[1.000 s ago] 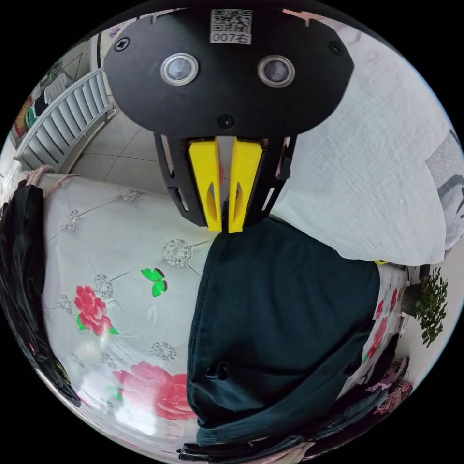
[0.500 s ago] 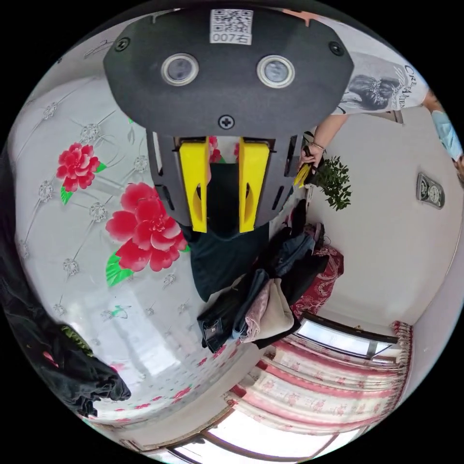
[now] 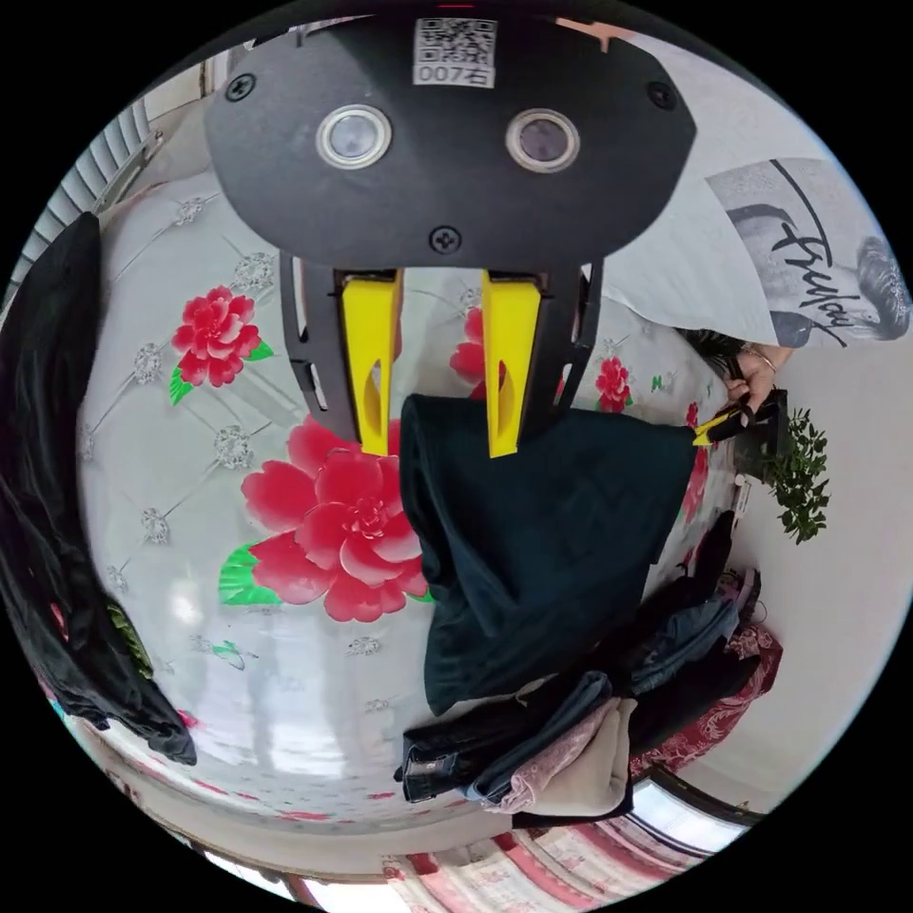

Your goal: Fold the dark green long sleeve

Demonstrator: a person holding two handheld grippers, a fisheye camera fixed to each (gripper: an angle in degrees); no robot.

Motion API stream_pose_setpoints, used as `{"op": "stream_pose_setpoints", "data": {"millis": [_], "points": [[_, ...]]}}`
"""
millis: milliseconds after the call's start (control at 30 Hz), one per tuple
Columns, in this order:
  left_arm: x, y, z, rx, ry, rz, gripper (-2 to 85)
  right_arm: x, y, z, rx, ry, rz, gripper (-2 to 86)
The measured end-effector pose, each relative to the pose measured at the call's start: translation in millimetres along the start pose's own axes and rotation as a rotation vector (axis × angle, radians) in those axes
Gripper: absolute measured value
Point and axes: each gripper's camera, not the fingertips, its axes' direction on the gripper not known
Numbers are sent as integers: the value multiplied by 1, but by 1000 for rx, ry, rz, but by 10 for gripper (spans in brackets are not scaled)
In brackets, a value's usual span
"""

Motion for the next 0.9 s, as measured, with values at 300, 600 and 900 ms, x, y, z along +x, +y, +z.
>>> {"op": "stream_pose_setpoints", "data": {"millis": [300, 600, 900], "points": [[-7, -5, -15, -66, 157, 79, 15, 55, 6, -35, -40, -256, -18, 10], [-50, 96, -52, -15, 669, -125, 0, 159, 122, -79, 50, -759, 325, 0], [-11, -67, -81, 195, 661, -111, 39, 158, -19, -140, 299, -934, 247, 20]]}}
